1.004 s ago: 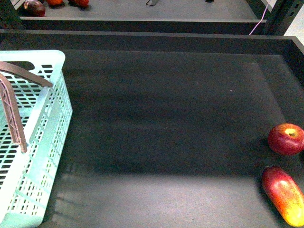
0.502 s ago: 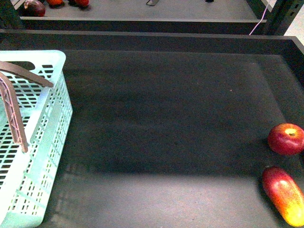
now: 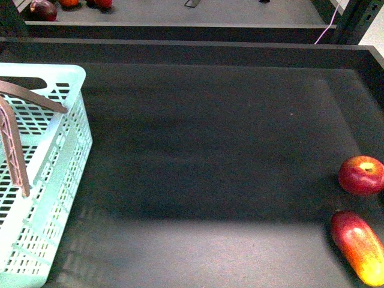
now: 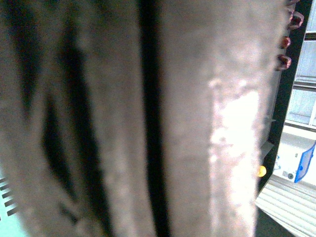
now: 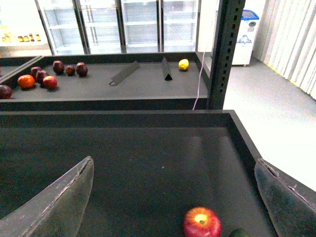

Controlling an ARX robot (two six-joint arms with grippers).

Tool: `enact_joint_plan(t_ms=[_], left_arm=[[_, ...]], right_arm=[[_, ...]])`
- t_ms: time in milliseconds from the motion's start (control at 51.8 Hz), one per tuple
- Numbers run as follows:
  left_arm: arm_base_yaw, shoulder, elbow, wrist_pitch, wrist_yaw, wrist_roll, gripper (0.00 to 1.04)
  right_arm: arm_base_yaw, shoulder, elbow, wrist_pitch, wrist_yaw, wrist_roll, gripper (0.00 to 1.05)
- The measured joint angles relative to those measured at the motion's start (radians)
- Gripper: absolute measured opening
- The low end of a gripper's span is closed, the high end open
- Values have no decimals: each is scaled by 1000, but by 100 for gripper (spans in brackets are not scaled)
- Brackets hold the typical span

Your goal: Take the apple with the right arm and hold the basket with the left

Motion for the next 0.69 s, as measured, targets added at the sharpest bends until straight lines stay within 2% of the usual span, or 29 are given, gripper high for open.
enact_joint_plan(t_ms=[19,97,212,425,695], left_arm=[[0,-2,0,0,0,2,29],[-4,-24,-12,-6,-18,36,15],[-23,-84,-31,-33,-27,58,15],[-117,-259,-42,-87,-41,84,15],[-314,-335,-42,-143,-43,86,15]], right_arm=[[0,0,0,0,0,0,96],[0,0,0,0,0,0,96],[0,0,0,0,0,0,96],[0,0,0,0,0,0,96],[0,0,0,0,0,0,96]])
